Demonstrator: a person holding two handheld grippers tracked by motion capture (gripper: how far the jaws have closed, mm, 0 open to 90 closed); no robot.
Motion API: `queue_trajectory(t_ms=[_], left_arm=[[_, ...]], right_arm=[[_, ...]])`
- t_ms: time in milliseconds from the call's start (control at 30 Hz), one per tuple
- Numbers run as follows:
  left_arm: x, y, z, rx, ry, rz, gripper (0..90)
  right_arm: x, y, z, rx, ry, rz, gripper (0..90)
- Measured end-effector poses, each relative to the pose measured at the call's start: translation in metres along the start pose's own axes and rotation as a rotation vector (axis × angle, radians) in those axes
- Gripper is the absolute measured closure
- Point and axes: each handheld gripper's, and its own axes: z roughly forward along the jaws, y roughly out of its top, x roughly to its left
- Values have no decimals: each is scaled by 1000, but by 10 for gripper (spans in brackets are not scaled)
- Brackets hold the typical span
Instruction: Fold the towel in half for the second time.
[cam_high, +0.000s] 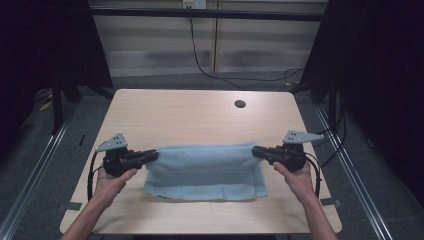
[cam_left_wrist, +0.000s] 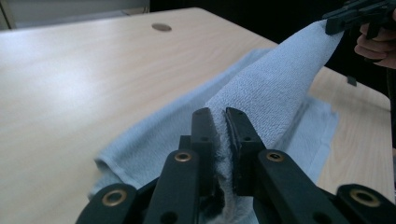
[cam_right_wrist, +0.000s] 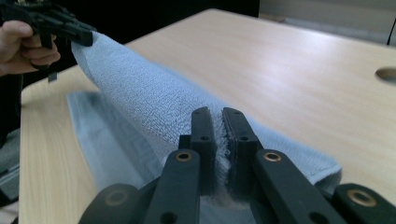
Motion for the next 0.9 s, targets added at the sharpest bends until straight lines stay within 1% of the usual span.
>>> queue_trajectory(t_ms=[67, 100, 133, 167, 200, 233, 267, 300, 333, 367, 400, 433, 467, 500, 533, 567, 600, 633, 667, 700, 733, 767, 800, 833, 900], left_arm=[[-3, -11, 0, 17, -9, -13, 821], [-6, -21, -1, 33, -16, -25, 813], [-6, -21, -1, 33, -16, -25, 800], [-8, -24, -2, 43, -21, -31, 789], [-12, -29, -6, 57, -49, -37, 771], [-12, -29, -6, 57, -49, -37, 742], [-14, -31, -9, 49, -54, -36, 742], [-17, -34, -15, 31, -51, -46, 665], [-17, -34, -15, 31, -51, -46, 614], [-18, -35, -18, 28, -34, -45, 584], [-15, -37, -21, 32, -2, -46, 576], [-15, -37, -21, 32, -2, -46, 550], [-12, -39, -21, 35, 25, -48, 550], [-8, -41, -21, 53, 64, -34, 459], [-2, -43, -24, 72, 142, 16, 422], [-2, -43, -24, 72, 142, 16, 404], [2, -44, -27, 66, 157, -24, 404], [6, -46, -30, 46, 149, -69, 378], [9, -50, -35, 35, 186, -87, 359], [9, -50, -35, 35, 186, -87, 353], [10, -51, -37, 33, 202, -97, 337], [12, -52, -38, 26, 196, -114, 337], [14, -54, -39, 23, 205, -125, 325], [15, -55, -40, 24, 214, -135, 311], [17, -55, -40, 34, 219, -136, 296]], right_arm=[[6, -10, 0, 22, 10, -1, 823], [11, -19, -1, 57, 11, -2, 797], [11, -19, -1, 57, 11, -2, 797], [15, -26, -3, 82, 24, -3, 750], [17, -29, -4, 90, 33, -2, 715], [17, -29, -4, 90, 33, -2, 715], [20, -32, -5, 90, 36, 8, 714], [24, -37, -11, 70, 29, 10, 670], [24, -37, -11, 70, 29, 10, 670], [26, -39, -19, 30, 4, 25, 637], [26, -41, -24, 13, -16, 32, 621], [26, -43, -28, -6, -53, 38, 587], [26, -43, -28, -6, -53, 38, 587], [23, -49, -37, -28, -99, 67, 537], [21, -53, -41, -29, -127, 75, 495], [19, -56, -44, -31, -153, 93, 464], [19, -56, -44, -31, -153, 93, 464], [18, -59, -47, -26, -171, 98, 463], [14, -65, -51, -25, -212, 113, 432], [14, -65, -51, -25, -212, 113, 432], [11, -70, -54, -40, -241, 137, 414], [11, -70, -54, -40, -241, 137, 414], [10, -72, -55, -38, -249, 142, 403], [8, -74, -56, -36, -273, 149, 384], [7, -74, -56, -29, -275, 149, 369]])
